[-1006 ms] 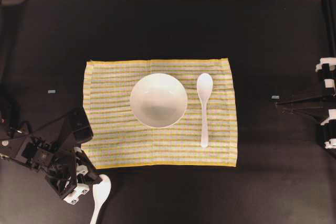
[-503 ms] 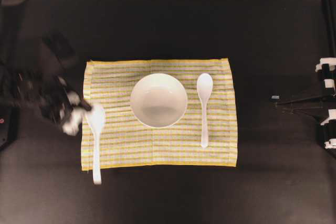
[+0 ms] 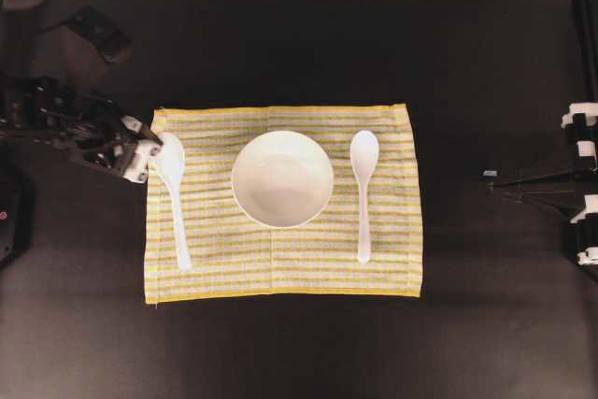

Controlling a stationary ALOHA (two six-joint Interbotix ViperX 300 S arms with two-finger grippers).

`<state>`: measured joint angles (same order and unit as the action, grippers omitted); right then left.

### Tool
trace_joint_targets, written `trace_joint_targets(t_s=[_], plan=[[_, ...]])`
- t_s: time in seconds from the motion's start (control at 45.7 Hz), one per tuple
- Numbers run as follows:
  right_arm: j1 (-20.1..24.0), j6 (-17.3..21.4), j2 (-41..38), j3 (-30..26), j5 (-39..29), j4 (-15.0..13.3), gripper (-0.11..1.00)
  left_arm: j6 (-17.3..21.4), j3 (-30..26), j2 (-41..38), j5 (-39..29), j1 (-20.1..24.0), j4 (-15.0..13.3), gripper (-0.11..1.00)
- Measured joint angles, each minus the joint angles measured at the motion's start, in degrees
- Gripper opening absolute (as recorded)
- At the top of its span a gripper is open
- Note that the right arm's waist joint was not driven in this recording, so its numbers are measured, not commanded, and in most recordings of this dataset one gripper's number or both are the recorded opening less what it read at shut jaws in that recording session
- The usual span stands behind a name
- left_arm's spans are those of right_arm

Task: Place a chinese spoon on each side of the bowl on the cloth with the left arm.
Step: 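Lift the spoon and place it on the cloth left of the bowl, then open the left gripper and raise it away from the spoon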

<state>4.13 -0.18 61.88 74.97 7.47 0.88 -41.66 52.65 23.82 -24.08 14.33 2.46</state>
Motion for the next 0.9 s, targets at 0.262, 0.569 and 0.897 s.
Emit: trace_joint_targets(t_s=[0.262,0.569,0.897], plan=[[0.00,0.00,0.09,0.09,0.18,0.00,0.00,0.79,-1.93,-11.69,3.78,0.44,0.00,0.06],[0.00,0.00,0.09,0.00,0.18,0.00,0.00,3.34,-3.96,-16.26,5.71,0.97,0.00,0.06],[0.00,0.09,0.00,0.09,0.09,0.00,0.00,3.60,-3.08,-19.42,9.58,1.58,0.00,0.06]])
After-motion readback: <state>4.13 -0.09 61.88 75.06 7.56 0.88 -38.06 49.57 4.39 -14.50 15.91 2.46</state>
